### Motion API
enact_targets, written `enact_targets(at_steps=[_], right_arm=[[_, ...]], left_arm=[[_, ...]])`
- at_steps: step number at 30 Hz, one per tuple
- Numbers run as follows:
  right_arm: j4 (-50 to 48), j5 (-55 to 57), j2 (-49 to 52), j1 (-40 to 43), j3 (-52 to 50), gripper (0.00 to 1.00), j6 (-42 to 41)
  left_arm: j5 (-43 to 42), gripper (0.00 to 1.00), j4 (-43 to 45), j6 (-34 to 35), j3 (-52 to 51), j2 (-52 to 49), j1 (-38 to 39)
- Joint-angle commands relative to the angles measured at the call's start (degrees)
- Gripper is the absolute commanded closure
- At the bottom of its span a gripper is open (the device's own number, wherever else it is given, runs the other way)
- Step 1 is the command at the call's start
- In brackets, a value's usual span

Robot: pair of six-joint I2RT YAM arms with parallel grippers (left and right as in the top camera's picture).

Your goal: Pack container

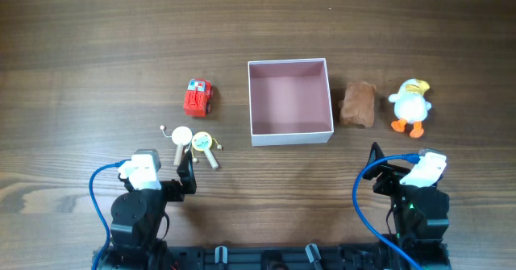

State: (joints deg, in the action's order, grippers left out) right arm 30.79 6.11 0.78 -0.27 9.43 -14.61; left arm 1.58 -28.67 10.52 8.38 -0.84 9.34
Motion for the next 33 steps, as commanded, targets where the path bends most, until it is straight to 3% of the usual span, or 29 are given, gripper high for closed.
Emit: enact_targets(at_steps=[1, 10, 12, 15, 17, 20, 24, 29, 33], right_arm=[[-0.1, 1.0, -0.3, 0.2, -0.4, 0.00, 1.1], [-1.6, -0.2, -0.3, 0.2, -0.4, 0.00, -1.2], [-1.4, -3.7, -0.3, 0.2, -0.4, 0.00, -8.2], [-0.7, -9.5, -0.3, 0.2, -0.4, 0.00, -25.3], [-0.3, -12.7, -0.3, 0.2, -0.4, 0.00, -28.5], [-4.1, -25.8, -0.3, 0.2, -0.1, 0.00, -14.3], [-4.0, -28.1, 4.0, 0.2, 5.2, 0.01, -12.7], [1.0, -28.2, 23.6, 0.1, 21.5, 0.00, -7.2], [15.0, -25.4, 46.7, 0.2, 44.4, 0.00, 2.3]], left_arm=[[-0.7, 0.00, 0.2, -1.1, -0.4, 0.5, 0.3], [-0.9, 0.00, 0.7, -1.1, -0.4, 0.5, 0.3], [-3.2, 0.00, 0.6, -1.1, -0.4, 0.5, 0.3], [-7.3, 0.00, 0.3, -1.1, -0.4, 0.5, 0.3], [-8.2, 0.00, 0.5, -0.2, -0.4, 0.5, 0.3], [-8.2, 0.00, -2.3, 6.7, 0.6, 0.1, 0.3], [-8.2, 0.00, -3.1, 10.1, 7.2, -5.5, 0.3], [-5.7, 0.00, -11.6, 9.2, 26.1, -26.3, 0.3], [-4.1, 0.00, -19.1, 9.2, 41.2, -43.7, 0.1]])
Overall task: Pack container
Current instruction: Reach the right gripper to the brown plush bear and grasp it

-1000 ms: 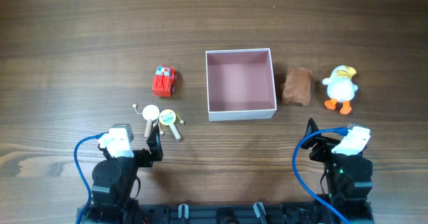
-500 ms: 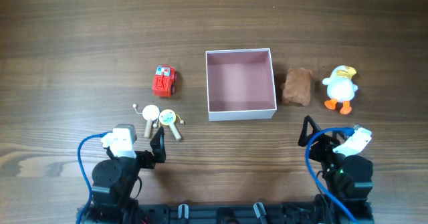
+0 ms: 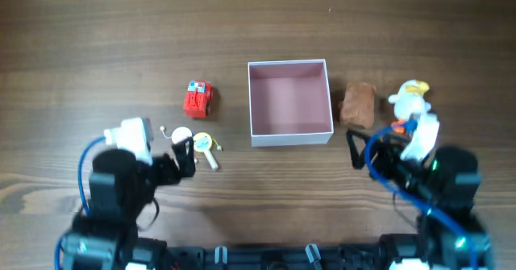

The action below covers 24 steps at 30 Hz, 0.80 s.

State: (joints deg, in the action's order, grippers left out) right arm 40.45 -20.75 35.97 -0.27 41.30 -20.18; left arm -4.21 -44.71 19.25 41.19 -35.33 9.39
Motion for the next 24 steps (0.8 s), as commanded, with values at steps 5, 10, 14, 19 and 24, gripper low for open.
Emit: enact_targets(at_steps=[5, 10, 14, 19, 24], right_arm=[[21.2, 9.3, 33.3, 0.2, 36.2, 0.01, 9.4], [19.6, 11.7, 48.5, 0.1, 39.6, 0.00, 11.0], [18.7, 17.6, 58.1, 0.2, 39.6, 0.01, 8.1], [16.6, 17.1, 70.0, 0.1, 39.6, 0.00, 6.5], [14.3, 16.7, 78.0, 0.1, 39.6, 0.05, 4.9]], left_arm=[[5.6, 0.00, -5.2, -1.7, 18.9, -23.1, 0.1], [6.7, 0.00, -6.2, -2.5, 19.9, -30.5, 0.1], [6.7, 0.00, -7.7, -2.5, 19.9, -33.8, 0.1], [6.7, 0.00, -7.7, -2.5, 19.9, -35.8, 0.1], [6.7, 0.00, -7.7, -2.5, 19.9, -35.8, 0.1]])
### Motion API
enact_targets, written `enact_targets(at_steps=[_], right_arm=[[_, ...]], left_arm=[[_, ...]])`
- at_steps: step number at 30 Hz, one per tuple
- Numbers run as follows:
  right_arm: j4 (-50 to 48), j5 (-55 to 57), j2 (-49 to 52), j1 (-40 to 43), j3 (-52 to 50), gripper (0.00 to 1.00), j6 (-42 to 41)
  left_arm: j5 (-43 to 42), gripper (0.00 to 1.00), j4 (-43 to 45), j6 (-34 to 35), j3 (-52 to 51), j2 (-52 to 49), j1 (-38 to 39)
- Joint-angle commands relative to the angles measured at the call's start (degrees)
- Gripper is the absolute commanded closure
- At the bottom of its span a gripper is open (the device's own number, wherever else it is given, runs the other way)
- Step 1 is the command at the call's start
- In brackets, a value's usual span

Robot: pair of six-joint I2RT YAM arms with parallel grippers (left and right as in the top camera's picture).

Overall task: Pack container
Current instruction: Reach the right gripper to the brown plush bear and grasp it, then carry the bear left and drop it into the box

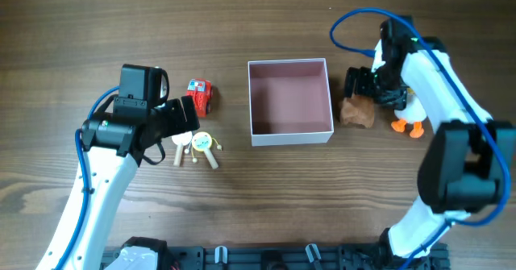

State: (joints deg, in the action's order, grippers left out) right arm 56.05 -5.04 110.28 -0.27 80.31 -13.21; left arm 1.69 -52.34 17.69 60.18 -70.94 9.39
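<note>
A white box with a pink inside (290,130) stands open at the table's middle, with nothing in it. To its left lies a red toy car (200,93), and my left gripper (185,117) hangs open just below and left of it, above the table. Wooden rattle toys (198,146) lie under that gripper's near side. Right of the box sits a brown lump (357,115), and my right gripper (355,86) is open right over its far end. A white duck with orange feet (410,118) is mostly hidden behind the right arm.
Both arms stretch from the near edge out over the table, the right one crossing above the duck. Blue cables loop along each arm. Bare wood surrounds the box on the far side and the near side.
Both arms have stretched farther out. The left gripper went from beside the rattles to beside the red car. The right gripper went from near the duck to over the brown lump.
Both arms first sat folded at the near edge with grippers open and all the toys untouched. Then both were raised and reaching toward the toys. Now each gripper hovers at a toy beside the box, and no toy has moved.
</note>
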Motion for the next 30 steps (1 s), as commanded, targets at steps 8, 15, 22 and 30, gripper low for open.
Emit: enact_targets(at_steps=[8, 15, 22, 30], right_arm=[[-4.2, 1.0, 5.6, -0.2, 0.6, 0.66, -2.2], [-2.5, 1.2, -5.2, -2.4, 1.0, 0.96, -2.4], [-6.2, -6.5, -28.2, -17.8, 1.0, 0.96, -6.1], [-16.7, -0.1, -16.6, -28.6, 0.2, 0.93, -14.1]], left_arm=[[0.8, 0.00, 0.0, -0.9, 0.9, -0.2, 0.1], [0.8, 0.00, 0.0, -0.9, 0.9, -0.2, 0.1], [0.8, 0.00, 0.0, -0.9, 0.9, -0.2, 0.1], [0.8, 0.00, 0.0, -0.9, 0.9, -0.2, 0.1]])
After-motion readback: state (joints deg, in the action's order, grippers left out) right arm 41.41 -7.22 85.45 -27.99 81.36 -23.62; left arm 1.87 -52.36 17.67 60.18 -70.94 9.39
